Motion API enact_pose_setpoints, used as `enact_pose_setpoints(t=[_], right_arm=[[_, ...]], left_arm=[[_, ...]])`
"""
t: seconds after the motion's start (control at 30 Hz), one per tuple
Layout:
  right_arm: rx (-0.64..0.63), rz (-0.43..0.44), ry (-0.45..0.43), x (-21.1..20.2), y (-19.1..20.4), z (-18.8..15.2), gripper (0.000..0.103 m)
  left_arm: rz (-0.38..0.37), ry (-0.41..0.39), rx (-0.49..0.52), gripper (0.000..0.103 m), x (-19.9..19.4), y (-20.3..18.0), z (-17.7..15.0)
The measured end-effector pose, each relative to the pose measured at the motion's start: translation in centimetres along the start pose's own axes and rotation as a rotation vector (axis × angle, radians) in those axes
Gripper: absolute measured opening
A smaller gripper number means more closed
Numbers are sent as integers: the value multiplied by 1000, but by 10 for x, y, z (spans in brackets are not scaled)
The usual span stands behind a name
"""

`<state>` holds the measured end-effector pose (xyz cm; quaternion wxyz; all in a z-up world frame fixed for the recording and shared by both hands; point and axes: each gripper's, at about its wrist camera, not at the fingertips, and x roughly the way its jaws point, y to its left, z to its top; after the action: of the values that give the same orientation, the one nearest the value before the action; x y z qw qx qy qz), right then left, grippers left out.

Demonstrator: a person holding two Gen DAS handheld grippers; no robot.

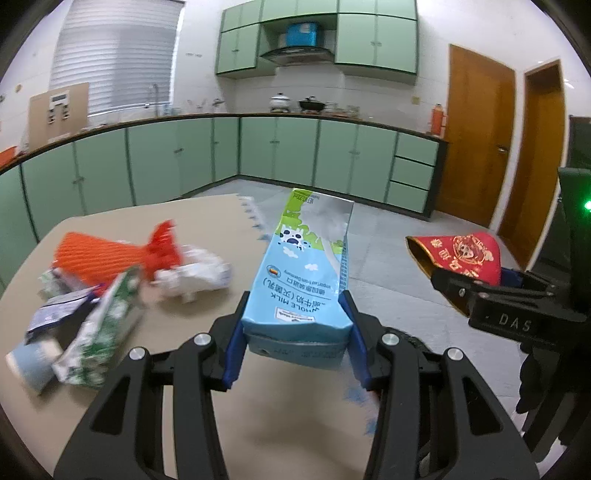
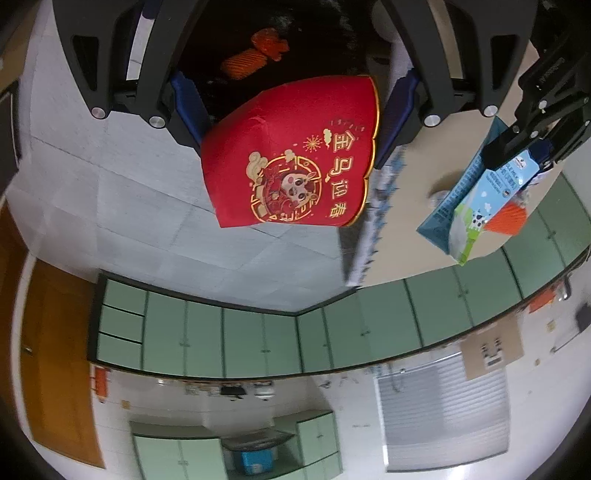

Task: Collect trash
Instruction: 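Carry the milk carton with the left tool while the right tool drops the red pouch into the bin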

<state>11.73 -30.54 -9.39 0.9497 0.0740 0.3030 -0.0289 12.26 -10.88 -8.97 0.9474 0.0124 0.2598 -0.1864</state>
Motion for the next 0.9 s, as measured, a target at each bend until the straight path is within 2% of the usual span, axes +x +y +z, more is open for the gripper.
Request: enact_pose_setpoints(t=[0.2, 0.4, 0.57, 0.63, 0.9], right_arm=[[39, -46, 9, 0, -32, -6, 80], [67, -65, 38, 11, -54, -16, 80], [72, -76, 58, 19, -65, -24, 82], [74, -80, 65, 21, -68, -26, 85], [111, -79, 62, 20, -76, -31, 87]], left_arm=[[-62, 25, 23, 45, 25, -35, 3], [-85, 66, 44, 45, 50, -56, -1], [-97, 96, 56, 46, 64, -62, -1], [-108, 104, 58, 55, 68, -62, 0], [-109, 98, 57, 60, 65, -58, 1]])
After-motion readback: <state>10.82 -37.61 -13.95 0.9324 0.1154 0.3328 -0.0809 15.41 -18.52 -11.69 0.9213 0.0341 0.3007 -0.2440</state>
